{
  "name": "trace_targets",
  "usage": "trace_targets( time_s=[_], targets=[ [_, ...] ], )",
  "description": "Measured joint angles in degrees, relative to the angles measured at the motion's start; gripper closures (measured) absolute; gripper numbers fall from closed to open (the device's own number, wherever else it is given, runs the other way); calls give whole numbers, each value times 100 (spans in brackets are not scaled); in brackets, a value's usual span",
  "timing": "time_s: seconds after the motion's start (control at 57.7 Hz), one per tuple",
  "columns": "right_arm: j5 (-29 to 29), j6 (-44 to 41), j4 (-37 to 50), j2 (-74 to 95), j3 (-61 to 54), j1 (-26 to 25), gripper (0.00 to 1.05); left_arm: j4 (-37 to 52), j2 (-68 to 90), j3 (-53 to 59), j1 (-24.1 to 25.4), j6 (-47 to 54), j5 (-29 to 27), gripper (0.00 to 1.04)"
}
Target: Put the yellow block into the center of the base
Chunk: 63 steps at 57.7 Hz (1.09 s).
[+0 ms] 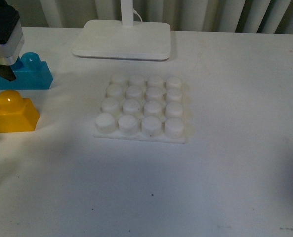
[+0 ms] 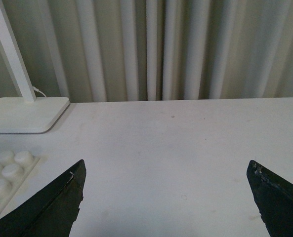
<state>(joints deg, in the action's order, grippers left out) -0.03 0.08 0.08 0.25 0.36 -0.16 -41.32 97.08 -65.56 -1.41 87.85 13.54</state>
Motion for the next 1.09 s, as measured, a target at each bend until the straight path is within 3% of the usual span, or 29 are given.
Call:
trace_targets(
  time_s=[0.364,0.451,0.746,0.919,1.092],
  targets=[
    [-2,0,0,0,0,0,9,-26,254,-138,-96,-52,-212,9],
    [0,0,0,0,0,0,9,-33,280,-138,-96,-57,-308,26],
    [0,0,0,0,0,0,9,-94,302,-122,-52,-42,-485,72],
    [0,0,0,0,0,0,9,-221,289,-153,-120,-87,-304,74],
    [-2,0,0,0,0,0,9,-302,284,-439,-485,-317,0,74]
  ],
)
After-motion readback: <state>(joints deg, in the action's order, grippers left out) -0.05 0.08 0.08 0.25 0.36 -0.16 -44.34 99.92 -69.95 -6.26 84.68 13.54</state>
